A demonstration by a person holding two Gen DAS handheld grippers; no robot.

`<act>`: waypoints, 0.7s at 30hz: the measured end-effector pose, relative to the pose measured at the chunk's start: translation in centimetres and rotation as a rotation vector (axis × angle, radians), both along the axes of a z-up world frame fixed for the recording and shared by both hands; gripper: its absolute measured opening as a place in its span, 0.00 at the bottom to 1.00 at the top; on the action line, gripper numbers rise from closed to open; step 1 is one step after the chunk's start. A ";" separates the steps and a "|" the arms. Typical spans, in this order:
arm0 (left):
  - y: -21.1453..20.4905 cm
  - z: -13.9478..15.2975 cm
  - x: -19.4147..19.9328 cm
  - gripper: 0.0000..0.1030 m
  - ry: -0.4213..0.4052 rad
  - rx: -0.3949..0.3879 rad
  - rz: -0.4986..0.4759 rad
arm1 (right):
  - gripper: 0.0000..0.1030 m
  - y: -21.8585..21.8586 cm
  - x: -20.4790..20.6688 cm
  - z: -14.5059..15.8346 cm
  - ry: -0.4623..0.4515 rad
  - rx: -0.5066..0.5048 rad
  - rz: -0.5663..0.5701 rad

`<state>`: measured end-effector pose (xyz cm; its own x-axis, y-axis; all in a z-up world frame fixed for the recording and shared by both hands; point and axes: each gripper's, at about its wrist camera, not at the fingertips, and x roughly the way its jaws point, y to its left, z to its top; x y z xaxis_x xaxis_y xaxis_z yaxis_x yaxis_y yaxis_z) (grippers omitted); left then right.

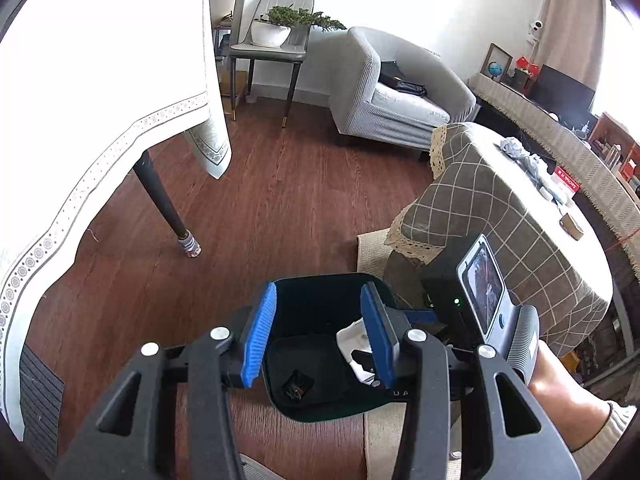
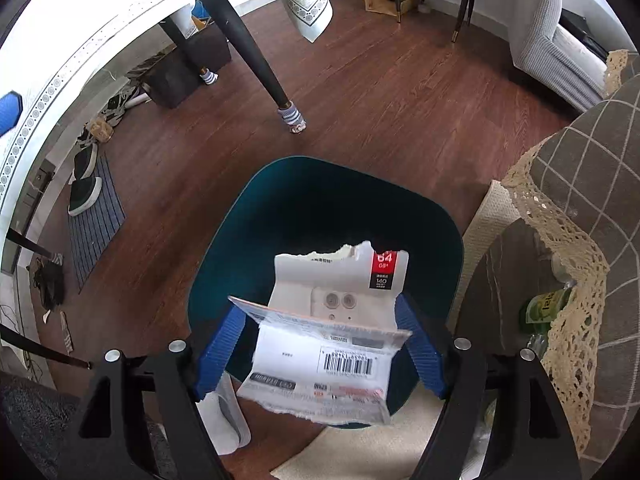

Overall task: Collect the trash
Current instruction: 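Move both grippers back to the table toward the cardboard ring and white lid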

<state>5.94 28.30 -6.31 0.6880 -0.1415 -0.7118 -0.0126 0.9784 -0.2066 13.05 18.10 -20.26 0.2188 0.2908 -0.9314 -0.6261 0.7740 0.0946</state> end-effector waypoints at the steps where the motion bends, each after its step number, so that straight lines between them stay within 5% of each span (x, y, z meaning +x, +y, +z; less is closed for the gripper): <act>1: -0.1 0.2 0.0 0.45 -0.004 -0.004 0.000 | 0.81 0.0 -0.1 0.1 -0.004 -0.003 0.006; 11: -1.7 2.9 0.4 0.52 -0.065 -0.014 -0.004 | 0.82 -2.6 -0.5 3.3 -0.051 0.085 0.009; 21: -5.9 7.2 0.9 0.65 -0.175 0.009 -0.044 | 0.74 -7.0 -2.6 10.3 -0.236 0.194 0.040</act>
<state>6.84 22.37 0.94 0.7950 -0.1682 -0.5828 0.0657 0.9790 -0.1930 10.46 11.05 -9.96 0.4073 0.4712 -0.7823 -0.6776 0.7302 0.0870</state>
